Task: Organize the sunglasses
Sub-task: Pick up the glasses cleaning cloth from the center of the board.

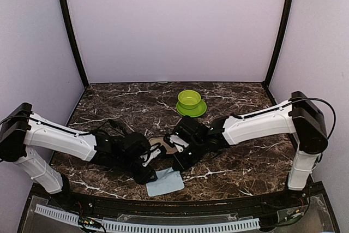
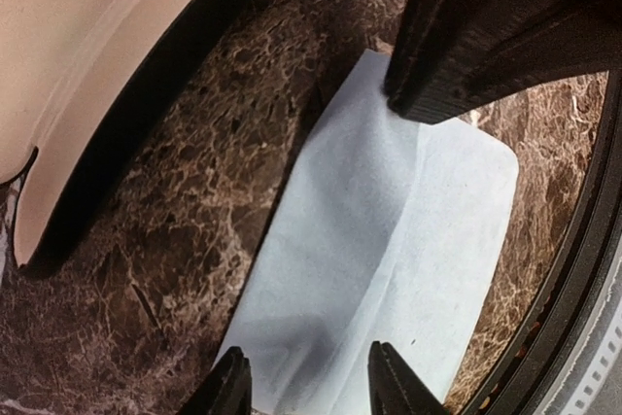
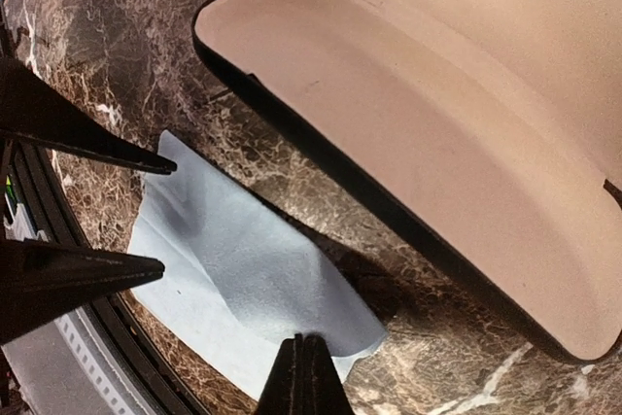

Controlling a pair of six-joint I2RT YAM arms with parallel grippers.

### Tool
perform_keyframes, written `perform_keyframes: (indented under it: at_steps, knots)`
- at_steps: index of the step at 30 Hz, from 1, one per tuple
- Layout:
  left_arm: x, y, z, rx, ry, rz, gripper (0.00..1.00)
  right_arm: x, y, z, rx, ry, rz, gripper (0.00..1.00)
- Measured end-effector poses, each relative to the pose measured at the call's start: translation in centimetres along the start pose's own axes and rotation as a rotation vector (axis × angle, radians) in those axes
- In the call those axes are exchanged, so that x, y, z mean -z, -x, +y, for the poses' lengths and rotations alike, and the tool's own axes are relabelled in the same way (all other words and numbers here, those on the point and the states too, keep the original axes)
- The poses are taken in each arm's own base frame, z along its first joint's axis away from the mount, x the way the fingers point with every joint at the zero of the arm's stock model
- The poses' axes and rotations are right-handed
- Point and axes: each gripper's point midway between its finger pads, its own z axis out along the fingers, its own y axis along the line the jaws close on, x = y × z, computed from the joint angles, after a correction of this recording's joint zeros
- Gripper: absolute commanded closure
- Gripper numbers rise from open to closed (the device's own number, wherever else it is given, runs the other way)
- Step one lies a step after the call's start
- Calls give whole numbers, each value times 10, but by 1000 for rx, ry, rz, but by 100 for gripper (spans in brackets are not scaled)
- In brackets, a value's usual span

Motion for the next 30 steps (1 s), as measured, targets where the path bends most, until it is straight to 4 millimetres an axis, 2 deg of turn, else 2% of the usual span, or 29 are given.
perform_keyframes:
  at_steps: [8,12,16,24,30]
  knots:
    - [-4,14,-9,-65,46,-44,50,3,6,-2,-33,46,-2,100]
    - [-11,24,-4,-81,117,-54,52,3,7,-2,-43,57,-1,100]
    - [-12,26,2,-90,159,-60,53,4,9,-2,-49,63,-3,100]
    - [-12,21,10,-99,201,-40,55,4,11,1,-52,82,-9,100]
    - [-13,3,14,-101,205,3,55,4,11,1,-56,82,-9,100]
